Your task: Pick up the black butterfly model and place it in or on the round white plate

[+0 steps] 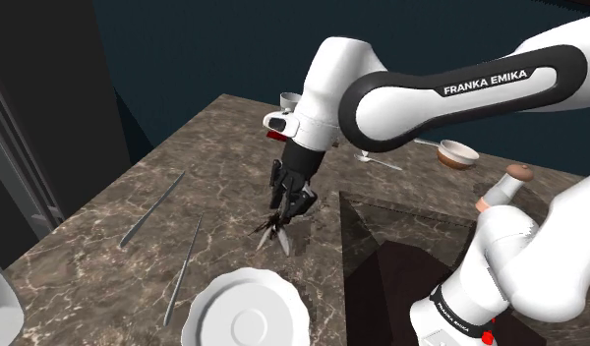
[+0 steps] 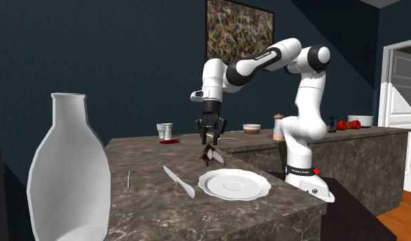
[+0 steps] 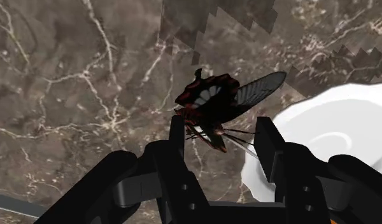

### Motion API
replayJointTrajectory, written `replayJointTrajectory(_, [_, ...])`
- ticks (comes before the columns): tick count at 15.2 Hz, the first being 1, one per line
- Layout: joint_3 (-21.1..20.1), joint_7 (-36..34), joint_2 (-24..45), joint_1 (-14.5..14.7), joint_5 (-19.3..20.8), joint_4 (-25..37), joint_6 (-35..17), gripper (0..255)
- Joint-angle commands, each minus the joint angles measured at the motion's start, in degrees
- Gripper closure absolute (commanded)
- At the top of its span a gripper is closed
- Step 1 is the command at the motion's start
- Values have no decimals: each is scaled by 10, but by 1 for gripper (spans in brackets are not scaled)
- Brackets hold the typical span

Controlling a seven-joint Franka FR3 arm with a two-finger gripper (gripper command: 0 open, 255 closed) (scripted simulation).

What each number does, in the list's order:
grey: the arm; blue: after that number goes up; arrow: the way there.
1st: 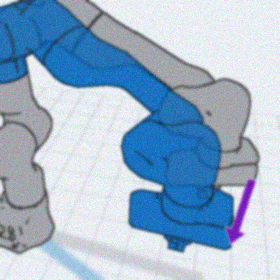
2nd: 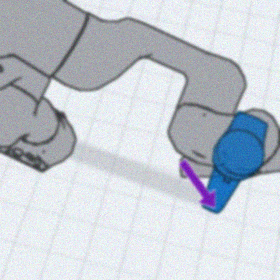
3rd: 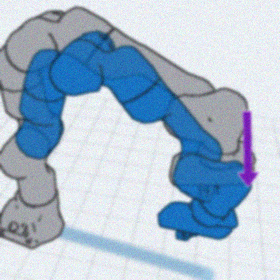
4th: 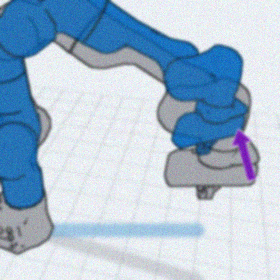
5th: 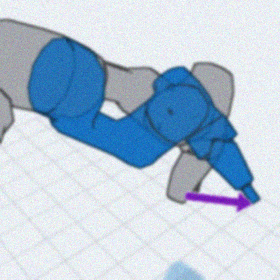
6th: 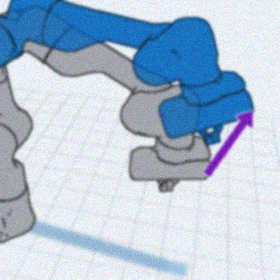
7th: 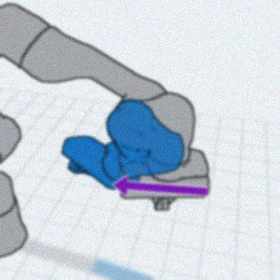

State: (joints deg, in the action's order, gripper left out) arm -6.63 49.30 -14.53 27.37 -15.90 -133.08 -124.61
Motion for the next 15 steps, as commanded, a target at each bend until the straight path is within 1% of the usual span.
replayJointTrajectory(1, [-19,-27,-11,13,-5,-17,-4,255])
replayJointTrajectory(8, [-86,-126,-26,59,-20,-38,-33,255])
replayJointTrajectory(10, [-108,-162,-24,77,-21,-38,-43,255])
replayJointTrajectory(15, [-101,-159,-4,91,-21,-61,-85,255])
